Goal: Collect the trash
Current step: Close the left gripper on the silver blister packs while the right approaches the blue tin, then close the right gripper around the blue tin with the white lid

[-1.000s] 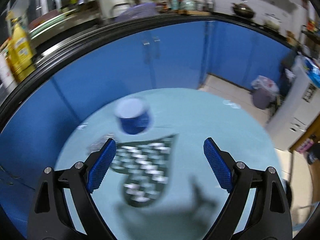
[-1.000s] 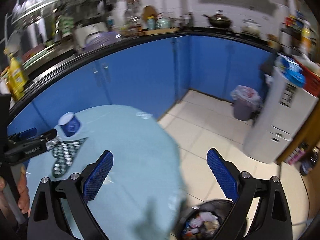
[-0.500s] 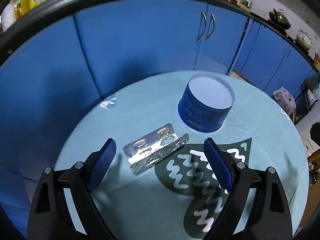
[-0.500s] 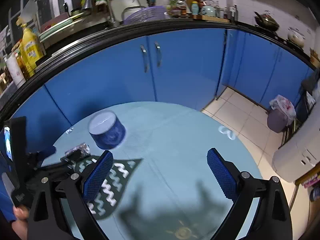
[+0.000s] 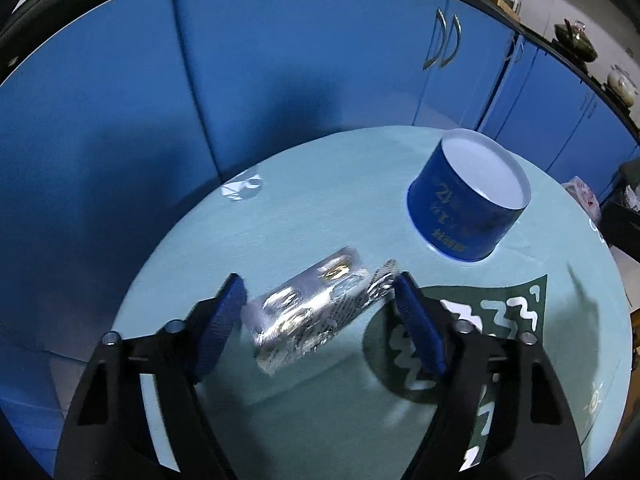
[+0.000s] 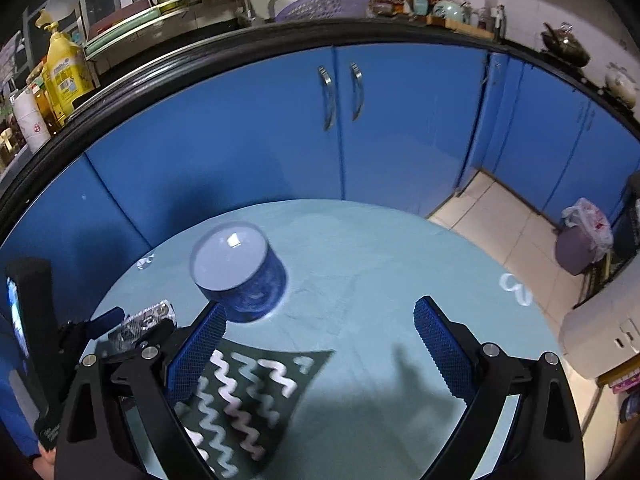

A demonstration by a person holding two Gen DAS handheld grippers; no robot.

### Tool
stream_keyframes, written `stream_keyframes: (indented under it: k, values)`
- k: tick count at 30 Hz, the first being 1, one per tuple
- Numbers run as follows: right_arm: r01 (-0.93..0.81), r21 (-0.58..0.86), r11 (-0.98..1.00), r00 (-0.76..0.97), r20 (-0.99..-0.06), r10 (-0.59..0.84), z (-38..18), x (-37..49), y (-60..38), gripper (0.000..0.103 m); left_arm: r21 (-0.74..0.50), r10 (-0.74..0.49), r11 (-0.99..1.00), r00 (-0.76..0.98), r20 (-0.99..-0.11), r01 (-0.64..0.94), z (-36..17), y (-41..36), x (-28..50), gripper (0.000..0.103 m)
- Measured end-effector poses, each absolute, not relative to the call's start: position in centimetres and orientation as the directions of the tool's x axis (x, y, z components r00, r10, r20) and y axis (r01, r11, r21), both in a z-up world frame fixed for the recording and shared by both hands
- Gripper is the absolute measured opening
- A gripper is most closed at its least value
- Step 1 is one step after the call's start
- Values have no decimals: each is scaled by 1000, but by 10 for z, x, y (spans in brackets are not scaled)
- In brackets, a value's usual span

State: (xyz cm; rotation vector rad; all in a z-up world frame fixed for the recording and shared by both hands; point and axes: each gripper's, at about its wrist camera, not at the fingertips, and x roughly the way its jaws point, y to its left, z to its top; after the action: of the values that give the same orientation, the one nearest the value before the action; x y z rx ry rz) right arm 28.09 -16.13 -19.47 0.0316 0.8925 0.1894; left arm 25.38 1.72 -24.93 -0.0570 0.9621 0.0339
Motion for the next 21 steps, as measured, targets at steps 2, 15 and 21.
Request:
stream_keyframes:
  k: [2, 15, 21]
  values:
    - [-177, 117, 977, 594, -779, 201, -200, 289, -151, 93, -26, 11, 998, 566, -825, -57, -250, 22, 252, 54]
    - [-285, 79, 955, 543, -808, 228, -225, 331, -96, 93, -79, -8, 992, 566, -824, -101, -249, 54, 257, 40]
    - [-286, 46, 957, 530, -825, 198, -237, 342, -86, 93, -109, -35, 989, 570, -821, -96, -249, 58, 258, 37]
